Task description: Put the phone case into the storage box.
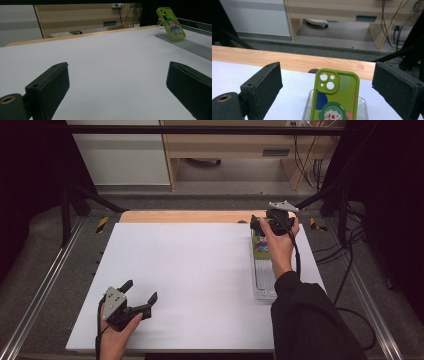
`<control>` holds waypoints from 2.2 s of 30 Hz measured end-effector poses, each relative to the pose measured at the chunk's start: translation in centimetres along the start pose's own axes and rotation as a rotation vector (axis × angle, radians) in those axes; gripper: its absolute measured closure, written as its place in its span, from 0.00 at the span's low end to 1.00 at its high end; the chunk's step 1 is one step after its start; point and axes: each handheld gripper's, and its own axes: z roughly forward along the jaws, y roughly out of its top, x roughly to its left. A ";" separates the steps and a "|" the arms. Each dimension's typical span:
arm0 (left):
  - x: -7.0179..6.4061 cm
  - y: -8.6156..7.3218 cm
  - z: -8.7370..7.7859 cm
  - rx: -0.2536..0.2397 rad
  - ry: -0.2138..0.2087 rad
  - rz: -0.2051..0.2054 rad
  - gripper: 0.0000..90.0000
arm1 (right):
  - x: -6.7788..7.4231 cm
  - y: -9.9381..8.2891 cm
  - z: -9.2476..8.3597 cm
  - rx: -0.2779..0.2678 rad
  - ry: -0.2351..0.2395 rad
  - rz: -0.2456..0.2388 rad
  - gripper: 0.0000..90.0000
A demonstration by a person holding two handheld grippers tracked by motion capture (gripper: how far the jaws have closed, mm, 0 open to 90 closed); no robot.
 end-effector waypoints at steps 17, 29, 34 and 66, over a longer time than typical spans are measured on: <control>1.0 0.1 -0.6 -0.009 0.019 -0.022 0.02 | -0.9 1.3 -4.4 -0.079 0.105 -0.010 0.06; 2.4 -0.2 -2.5 -0.008 0.046 -0.022 0.02 | -2.2 1.6 -7.7 -0.190 0.179 0.005 0.04; 3.0 -0.3 -3.1 -0.019 0.062 -0.042 0.02 | -2.7 1.5 -8.7 -0.212 0.195 0.013 0.04; 2.8 -0.2 -3.0 -0.024 0.036 -0.023 0.02 | -6.2 -1.0 -14.7 -0.270 0.250 -0.018 0.05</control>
